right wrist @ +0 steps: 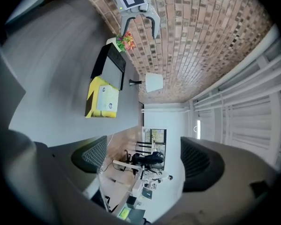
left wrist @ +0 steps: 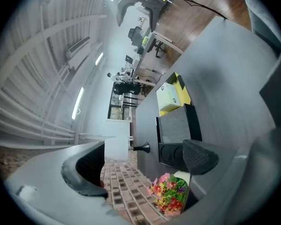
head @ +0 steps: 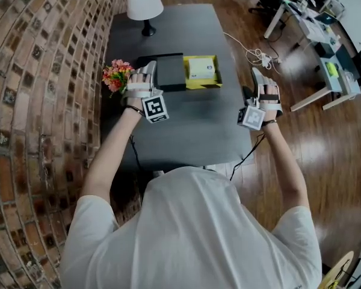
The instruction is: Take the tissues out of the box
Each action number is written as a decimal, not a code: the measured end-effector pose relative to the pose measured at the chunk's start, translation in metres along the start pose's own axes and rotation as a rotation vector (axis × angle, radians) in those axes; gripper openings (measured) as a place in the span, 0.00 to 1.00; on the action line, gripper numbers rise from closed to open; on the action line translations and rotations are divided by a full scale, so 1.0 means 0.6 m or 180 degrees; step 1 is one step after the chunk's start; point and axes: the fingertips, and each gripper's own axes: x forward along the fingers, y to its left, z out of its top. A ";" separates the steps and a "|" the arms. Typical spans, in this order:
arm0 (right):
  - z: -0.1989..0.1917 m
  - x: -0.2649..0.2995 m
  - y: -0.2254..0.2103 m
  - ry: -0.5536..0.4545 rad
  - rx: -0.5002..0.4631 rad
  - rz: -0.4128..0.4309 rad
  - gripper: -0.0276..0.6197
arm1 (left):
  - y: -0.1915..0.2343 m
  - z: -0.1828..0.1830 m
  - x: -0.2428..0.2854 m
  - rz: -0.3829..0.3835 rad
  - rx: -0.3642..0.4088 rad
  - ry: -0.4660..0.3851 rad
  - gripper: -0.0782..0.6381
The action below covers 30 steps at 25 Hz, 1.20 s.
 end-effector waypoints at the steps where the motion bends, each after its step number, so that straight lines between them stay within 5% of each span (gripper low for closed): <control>1: -0.004 0.000 0.003 0.0012 0.0042 0.0015 0.79 | -0.002 0.003 0.003 -0.0034 -0.0049 -0.0027 0.84; 15: -0.048 0.020 0.031 0.0079 0.0535 0.0125 0.79 | -0.054 0.033 0.040 -0.0591 -0.0693 -0.0176 0.84; 30: -0.070 0.056 0.059 -0.0057 0.0796 0.0263 0.79 | -0.099 0.075 0.078 -0.0994 -0.1014 -0.0333 0.84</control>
